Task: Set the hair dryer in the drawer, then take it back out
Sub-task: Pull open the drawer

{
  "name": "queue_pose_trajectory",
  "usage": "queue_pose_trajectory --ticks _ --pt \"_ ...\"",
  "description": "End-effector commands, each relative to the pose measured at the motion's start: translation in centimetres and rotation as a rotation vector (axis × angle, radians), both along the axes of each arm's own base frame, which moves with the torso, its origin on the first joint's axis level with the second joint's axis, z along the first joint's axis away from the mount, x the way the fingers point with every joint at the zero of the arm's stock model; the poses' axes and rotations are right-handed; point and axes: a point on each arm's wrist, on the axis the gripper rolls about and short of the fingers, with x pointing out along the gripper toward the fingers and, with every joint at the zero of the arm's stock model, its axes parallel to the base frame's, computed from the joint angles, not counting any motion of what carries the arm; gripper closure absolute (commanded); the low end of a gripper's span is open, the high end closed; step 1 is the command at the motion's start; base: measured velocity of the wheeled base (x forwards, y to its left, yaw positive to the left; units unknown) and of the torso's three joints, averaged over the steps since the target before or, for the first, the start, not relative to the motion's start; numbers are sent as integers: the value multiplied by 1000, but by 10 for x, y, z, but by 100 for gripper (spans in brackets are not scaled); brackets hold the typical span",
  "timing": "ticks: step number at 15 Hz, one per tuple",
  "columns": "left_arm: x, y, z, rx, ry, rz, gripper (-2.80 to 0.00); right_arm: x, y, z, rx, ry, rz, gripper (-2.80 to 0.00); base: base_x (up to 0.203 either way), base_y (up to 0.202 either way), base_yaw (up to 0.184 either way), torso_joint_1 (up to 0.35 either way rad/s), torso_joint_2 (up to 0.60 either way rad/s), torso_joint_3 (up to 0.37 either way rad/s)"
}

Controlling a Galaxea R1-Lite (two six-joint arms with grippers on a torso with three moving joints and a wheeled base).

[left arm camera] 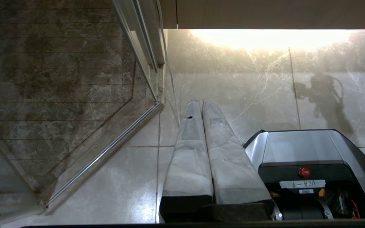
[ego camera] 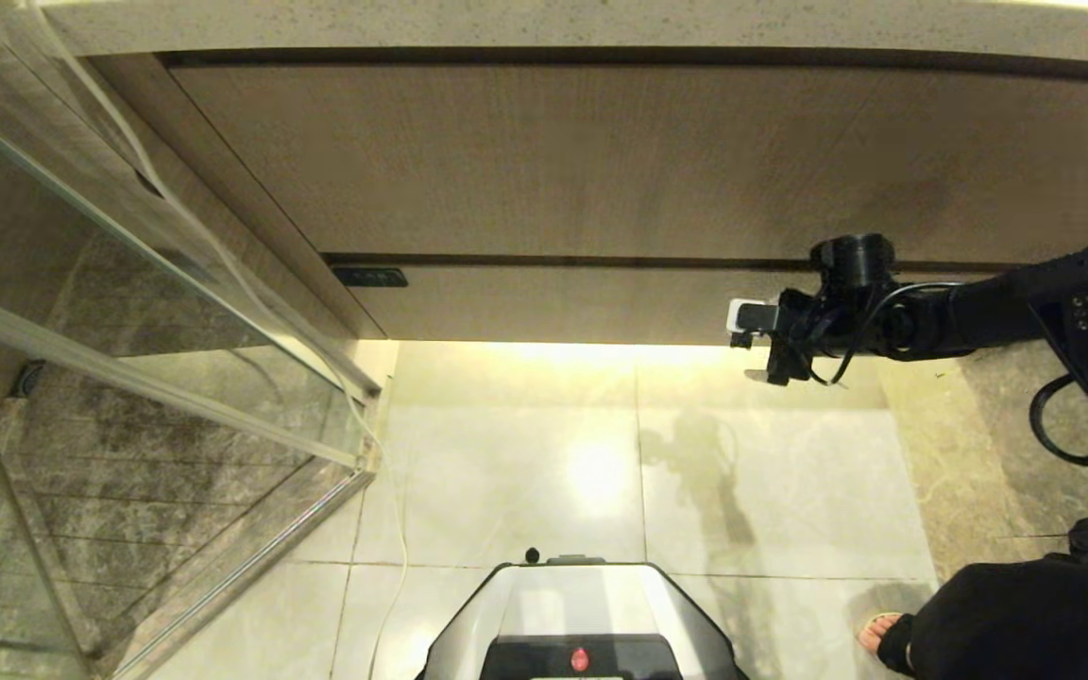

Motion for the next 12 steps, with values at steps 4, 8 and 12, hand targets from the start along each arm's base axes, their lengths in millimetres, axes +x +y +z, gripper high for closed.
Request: queue_pose_trajectory --ticks 4,8,12 --pt "0 0 0 -1 1 -1 0 -9 0 21 1 -35 13 -280 0 0 0 0 0 0" --pt "0 0 0 -1 0 1 0 -23 0 32 22 -49 51 -280 0 0 0 0 0 0" --pt "0 0 0 0 0 1 0 -21 2 34 43 -121 92 -280 0 0 0 0 0 0"
